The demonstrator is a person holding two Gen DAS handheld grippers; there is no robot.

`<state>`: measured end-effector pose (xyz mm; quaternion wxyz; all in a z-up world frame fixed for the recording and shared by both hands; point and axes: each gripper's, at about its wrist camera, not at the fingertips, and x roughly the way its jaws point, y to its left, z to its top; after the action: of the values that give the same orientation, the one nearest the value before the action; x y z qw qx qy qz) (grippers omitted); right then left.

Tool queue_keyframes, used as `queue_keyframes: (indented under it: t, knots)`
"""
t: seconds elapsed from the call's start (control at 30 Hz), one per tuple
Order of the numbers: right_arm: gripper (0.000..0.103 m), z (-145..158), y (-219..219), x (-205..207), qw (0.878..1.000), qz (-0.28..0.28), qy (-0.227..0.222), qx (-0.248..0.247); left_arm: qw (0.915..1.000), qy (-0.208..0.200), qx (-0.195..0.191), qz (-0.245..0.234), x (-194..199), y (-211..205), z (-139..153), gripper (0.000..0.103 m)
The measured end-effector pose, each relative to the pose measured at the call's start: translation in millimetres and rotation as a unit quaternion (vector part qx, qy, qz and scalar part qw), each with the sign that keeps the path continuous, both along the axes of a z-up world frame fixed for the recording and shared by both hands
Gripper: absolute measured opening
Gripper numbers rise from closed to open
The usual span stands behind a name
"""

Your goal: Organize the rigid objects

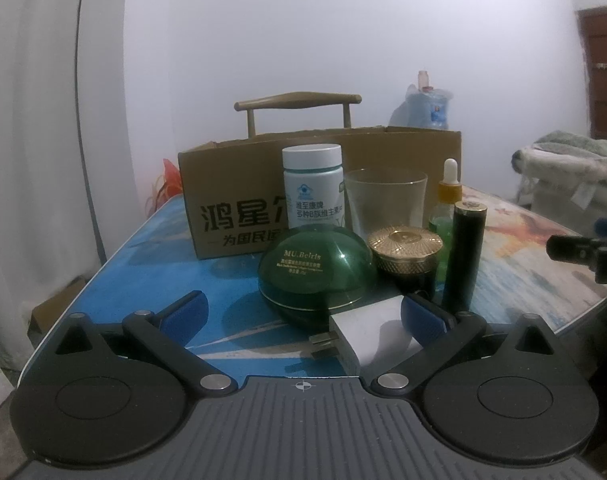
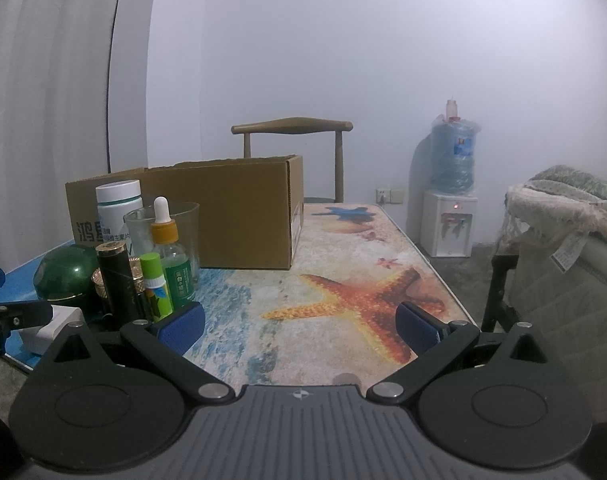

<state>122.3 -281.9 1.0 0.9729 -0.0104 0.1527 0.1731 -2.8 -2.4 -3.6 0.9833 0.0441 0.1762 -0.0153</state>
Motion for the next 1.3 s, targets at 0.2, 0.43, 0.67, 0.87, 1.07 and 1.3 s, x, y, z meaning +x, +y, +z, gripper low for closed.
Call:
queue_keyframes:
  t: [0.2,0.43,0.67,0.87,1.07,1.3]
  knots:
    - [0.103,-0.4,1.3,-0.3,1.0,0.001,0.0,-0.001,1.0,0.001,-0.001,-0.002,0.6,-0.2,0.1,0.103]
    - [0.103,-0.6,1.8,0.0,1.0,0.002,0.001,-0.002,1.0,0.004,-0.007,-0.006,0.5,0.1,0.1,0.103]
    - [0.103,-1.1,3.3,-0.9,1.0,0.004,0.0,-0.005,0.9999,0.004,-0.006,-0.01,0.6,-0.2,0.4,0.103]
    - [0.103,-0.7,3.4,-1.4,1.0,0.006,-0.001,-0.006,0.9997,0.002,-0.006,-0.022,-1.1,-1.5,0.8,0.103]
    - [0.103,-0.9,3.8,-2.8,1.0,0.011,-0.003,-0.006,0.9996,-0.005,0.0,-0.028,-4.0,-3.5,0.7,0.103]
    - [0.103,0.7,4.9,-2.9,1.0,0.018,-0.004,0.0,0.9982,0.022,-0.019,-0.052,-1.7,1.1,-2.4,0.1]
